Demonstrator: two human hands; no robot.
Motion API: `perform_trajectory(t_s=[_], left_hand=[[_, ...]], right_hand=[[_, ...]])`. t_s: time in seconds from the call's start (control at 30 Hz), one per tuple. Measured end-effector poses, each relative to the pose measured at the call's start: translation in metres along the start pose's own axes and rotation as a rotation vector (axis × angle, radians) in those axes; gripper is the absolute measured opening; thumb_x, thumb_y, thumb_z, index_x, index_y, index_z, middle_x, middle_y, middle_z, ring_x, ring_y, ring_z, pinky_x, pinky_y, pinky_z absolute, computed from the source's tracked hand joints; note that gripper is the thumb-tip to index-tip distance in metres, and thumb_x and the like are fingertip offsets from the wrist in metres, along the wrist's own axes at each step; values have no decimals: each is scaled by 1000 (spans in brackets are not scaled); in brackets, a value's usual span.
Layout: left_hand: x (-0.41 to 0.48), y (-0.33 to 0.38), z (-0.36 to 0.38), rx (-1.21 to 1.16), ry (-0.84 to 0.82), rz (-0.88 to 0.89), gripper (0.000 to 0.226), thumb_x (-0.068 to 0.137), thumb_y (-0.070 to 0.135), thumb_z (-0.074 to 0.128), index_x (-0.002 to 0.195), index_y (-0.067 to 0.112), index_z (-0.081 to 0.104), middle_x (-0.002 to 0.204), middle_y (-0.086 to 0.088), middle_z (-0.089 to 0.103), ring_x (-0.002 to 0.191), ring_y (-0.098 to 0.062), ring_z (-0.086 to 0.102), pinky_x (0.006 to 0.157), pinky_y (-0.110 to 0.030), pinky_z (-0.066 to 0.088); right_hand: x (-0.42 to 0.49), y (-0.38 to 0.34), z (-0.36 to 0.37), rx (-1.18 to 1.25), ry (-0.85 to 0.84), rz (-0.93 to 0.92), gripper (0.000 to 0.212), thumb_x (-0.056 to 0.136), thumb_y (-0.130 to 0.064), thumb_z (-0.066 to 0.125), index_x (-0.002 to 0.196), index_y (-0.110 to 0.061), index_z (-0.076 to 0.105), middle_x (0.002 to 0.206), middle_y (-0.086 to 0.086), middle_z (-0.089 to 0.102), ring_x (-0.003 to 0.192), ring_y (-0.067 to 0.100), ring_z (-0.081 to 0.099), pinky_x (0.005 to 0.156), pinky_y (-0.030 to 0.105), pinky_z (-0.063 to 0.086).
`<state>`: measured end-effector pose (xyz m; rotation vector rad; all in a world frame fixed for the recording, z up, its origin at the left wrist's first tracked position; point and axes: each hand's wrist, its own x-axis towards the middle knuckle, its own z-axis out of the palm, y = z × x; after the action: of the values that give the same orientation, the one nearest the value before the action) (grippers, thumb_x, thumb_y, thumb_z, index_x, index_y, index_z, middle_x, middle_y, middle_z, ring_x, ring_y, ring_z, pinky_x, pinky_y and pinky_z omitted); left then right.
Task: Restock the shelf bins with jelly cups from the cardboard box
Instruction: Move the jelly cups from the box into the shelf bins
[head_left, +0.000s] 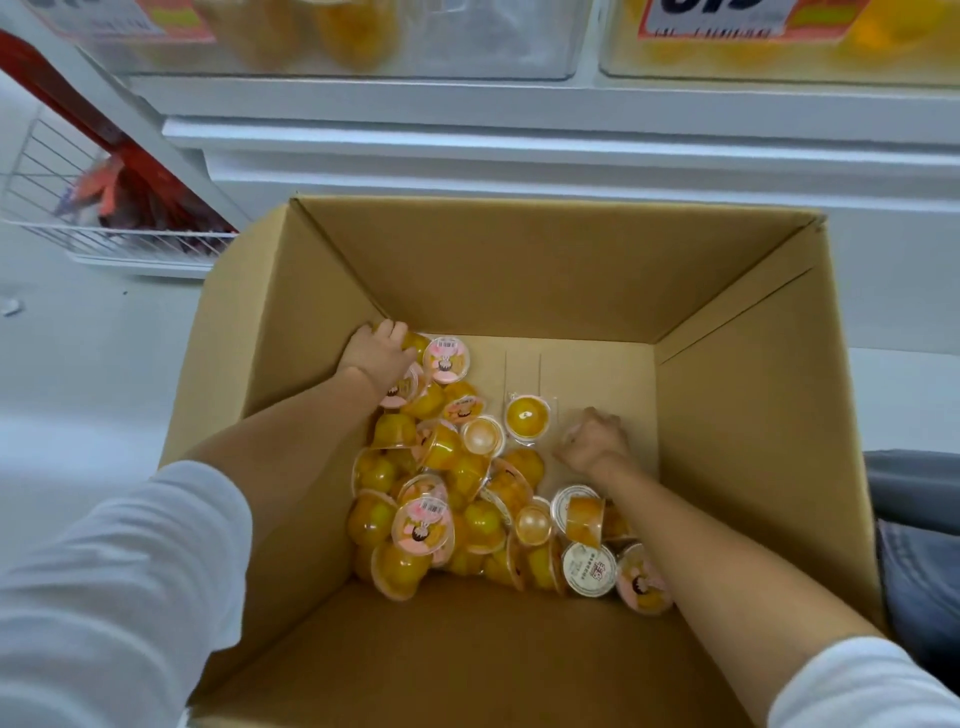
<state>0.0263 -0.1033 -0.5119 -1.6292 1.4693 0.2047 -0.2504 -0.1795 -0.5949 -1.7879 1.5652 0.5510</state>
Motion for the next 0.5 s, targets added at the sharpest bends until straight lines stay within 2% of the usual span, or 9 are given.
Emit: perform_trajectory(t_s=[0.07, 0.13, 0.23, 0.3, 0.33, 0.4, 0.43, 0.5], left_hand=[[-4, 0, 6, 32, 52, 50, 61, 84, 40, 66, 134, 21, 37, 135, -8, 32, 126, -23, 35, 91, -34, 40], [-5, 2, 11, 35, 87, 104, 67, 86, 47, 63, 139, 23, 32, 133, -5, 35, 124, -22, 37, 86, -32, 42], [-4, 5, 17, 35, 80, 153, 69, 90, 35, 60, 147, 23, 22, 139, -2, 38, 128, -23, 36, 90, -34, 42], [-5, 7, 19, -23, 99, 130, 63, 88, 31, 61, 142, 21, 31, 134, -4, 44, 124, -24, 42, 89, -35, 44], [-8, 8, 16, -106, 124, 83, 59, 86, 31, 62, 137, 19, 35, 131, -5, 46, 122, -25, 45, 87, -35, 44], [-17, 8, -1, -414, 182, -80, 52, 84, 38, 63, 125, 15, 40, 126, -9, 48, 116, -28, 49, 82, -37, 47], [-24, 6, -13, -646, 189, -195, 55, 80, 42, 67, 120, 14, 42, 124, -11, 48, 112, -29, 51, 83, -38, 47], [-35, -1, -38, -1158, 142, -387, 72, 65, 45, 79, 117, 10, 44, 121, -12, 47, 105, -30, 56, 86, -38, 51]], right_hand=[[-5, 3, -6, 100, -62, 68, 68, 72, -46, 71, 128, -15, 46, 129, 13, 47, 116, 31, 51, 96, 38, 48], [-12, 5, -13, 190, -102, 123, 68, 66, -46, 70, 122, -14, 48, 122, 12, 55, 109, 29, 57, 87, 35, 52], [-10, 15, -20, 274, -159, 143, 61, 50, -53, 61, 97, -13, 56, 99, 9, 68, 85, 25, 66, 62, 24, 48], [-6, 21, -26, 319, -182, 143, 64, 49, -52, 55, 90, -4, 64, 76, 4, 71, 72, 23, 68, 62, 28, 54], [-12, 19, -34, 364, -177, 155, 62, 53, -51, 56, 89, -2, 67, 71, 3, 71, 73, 23, 67, 68, 32, 57], [-25, 13, -51, 543, -151, 194, 46, 65, -47, 66, 85, -6, 66, 82, 7, 71, 82, 24, 66, 80, 36, 55], [-31, 10, -58, 645, -157, 214, 37, 72, -43, 69, 86, -9, 64, 92, 11, 69, 88, 25, 65, 84, 36, 53], [-42, 6, -73, 845, -203, 219, 30, 81, -36, 69, 98, -12, 63, 112, 17, 64, 106, 27, 63, 93, 36, 51]])
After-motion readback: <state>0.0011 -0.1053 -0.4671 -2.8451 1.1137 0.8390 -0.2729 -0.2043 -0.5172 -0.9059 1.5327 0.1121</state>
